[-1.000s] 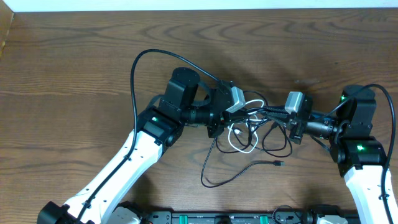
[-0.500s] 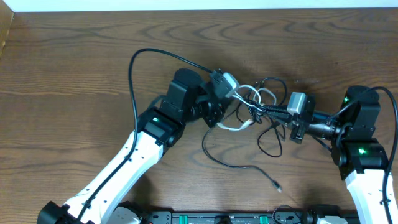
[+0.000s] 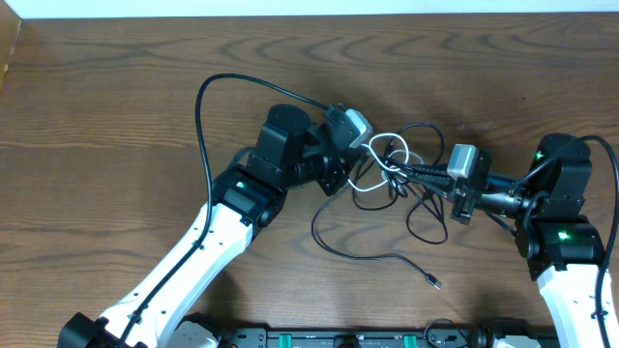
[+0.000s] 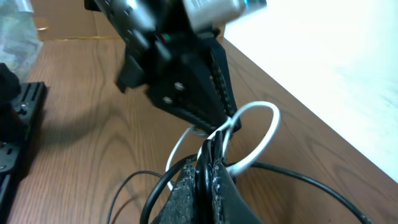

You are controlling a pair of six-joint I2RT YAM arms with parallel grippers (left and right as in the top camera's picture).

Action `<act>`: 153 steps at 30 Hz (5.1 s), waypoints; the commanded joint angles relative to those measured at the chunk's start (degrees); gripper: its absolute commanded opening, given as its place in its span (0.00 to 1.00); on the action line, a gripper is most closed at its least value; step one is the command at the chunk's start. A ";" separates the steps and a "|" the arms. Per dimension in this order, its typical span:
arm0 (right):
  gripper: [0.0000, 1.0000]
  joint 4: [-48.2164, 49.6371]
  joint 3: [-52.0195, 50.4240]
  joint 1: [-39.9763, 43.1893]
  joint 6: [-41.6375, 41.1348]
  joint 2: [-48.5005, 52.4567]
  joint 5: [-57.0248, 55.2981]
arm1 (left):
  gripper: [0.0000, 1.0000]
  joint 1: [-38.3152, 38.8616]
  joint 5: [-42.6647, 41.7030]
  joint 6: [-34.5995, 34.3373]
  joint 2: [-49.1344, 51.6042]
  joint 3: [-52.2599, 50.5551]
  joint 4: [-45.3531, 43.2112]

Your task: Untangle cables

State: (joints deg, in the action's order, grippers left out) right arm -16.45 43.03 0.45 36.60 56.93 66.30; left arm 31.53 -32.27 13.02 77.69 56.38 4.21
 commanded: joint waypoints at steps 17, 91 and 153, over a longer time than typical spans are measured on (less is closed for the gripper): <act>0.01 0.04 0.26 -0.50 -0.76 -0.79 0.28 | 0.93 -4.11 -32.44 2.99 -0.22 -0.39 0.00; 0.01 14.60 0.26 -0.48 -10.88 -0.79 20.22 | 0.08 0.66 -32.65 2.97 -0.22 -0.44 -1.66; 0.01 39.67 0.26 5.46 -46.86 -0.79 13.03 | 0.75 -1.66 -4.07 -10.80 -0.20 -0.48 -5.49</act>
State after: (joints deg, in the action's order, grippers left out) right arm 22.96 42.72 5.78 -8.69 56.58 78.74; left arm 29.85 -42.15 4.32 77.69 56.34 -0.62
